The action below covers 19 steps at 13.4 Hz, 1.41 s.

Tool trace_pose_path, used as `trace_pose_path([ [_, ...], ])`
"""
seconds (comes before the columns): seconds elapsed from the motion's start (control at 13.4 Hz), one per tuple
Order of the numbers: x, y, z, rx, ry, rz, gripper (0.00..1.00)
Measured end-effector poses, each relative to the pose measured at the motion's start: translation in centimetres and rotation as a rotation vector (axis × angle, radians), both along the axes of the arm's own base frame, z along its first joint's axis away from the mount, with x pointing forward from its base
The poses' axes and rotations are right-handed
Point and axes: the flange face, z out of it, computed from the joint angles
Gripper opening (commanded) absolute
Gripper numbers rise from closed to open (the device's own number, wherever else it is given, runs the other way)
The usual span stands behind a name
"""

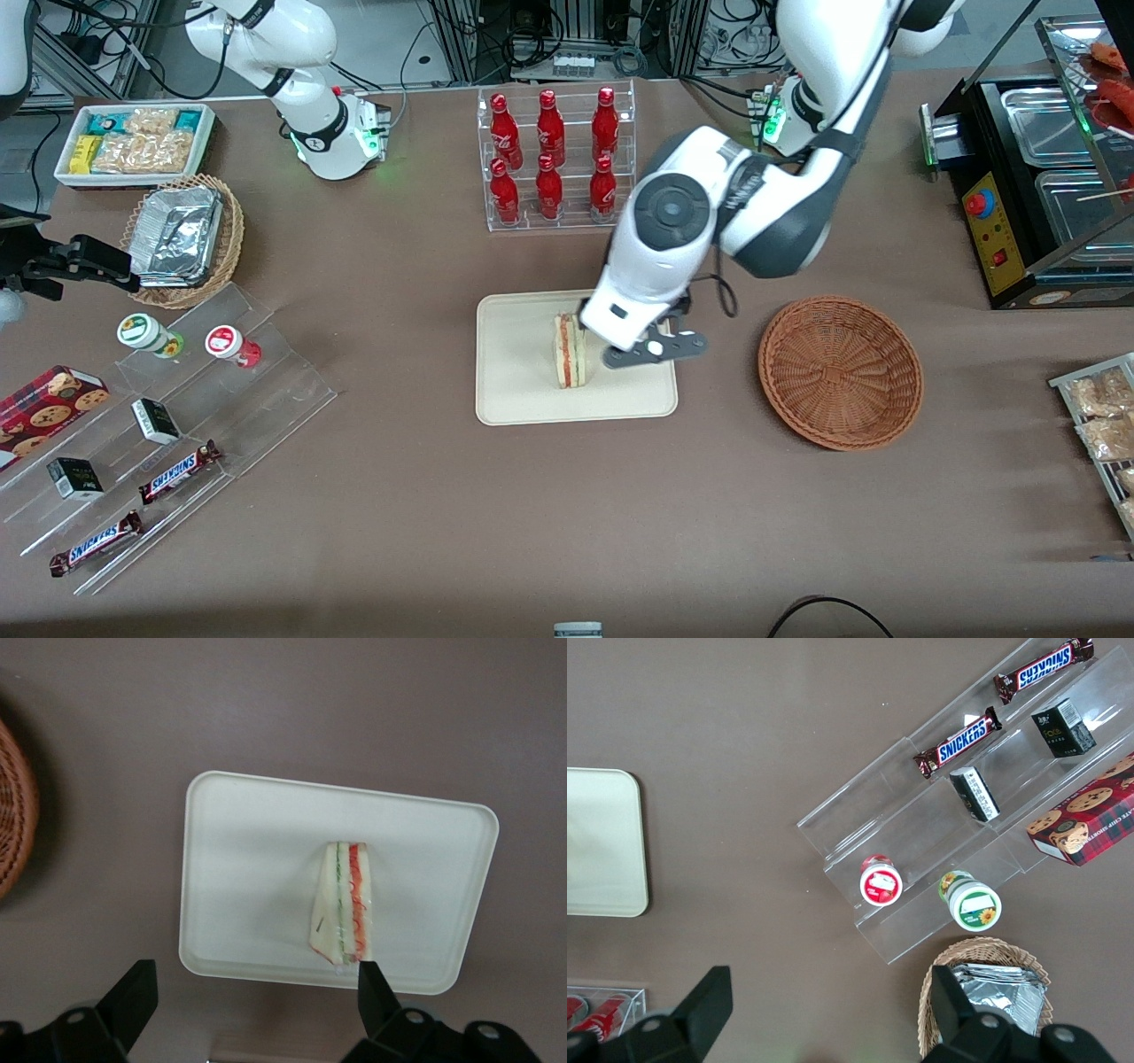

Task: Place sandwich from basket to tray

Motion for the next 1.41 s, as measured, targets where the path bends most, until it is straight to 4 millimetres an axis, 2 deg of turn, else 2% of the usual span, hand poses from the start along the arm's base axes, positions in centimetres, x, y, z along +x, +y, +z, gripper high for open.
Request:
trace_pose_path([
  [0.37, 3.0, 5.5, 1.1, 0.006, -0.009, 0.085, 1.0],
  [0.67, 5.4, 11.0, 2.1, 0.012, -0.009, 0.164, 1.0],
  [1.19, 4.4, 17.8, 5.3, 0.023, 0.023, 0.116, 1.0],
  [1.41, 3.7, 20.4, 6.8, 0.025, 0.043, 0.038, 1.0],
])
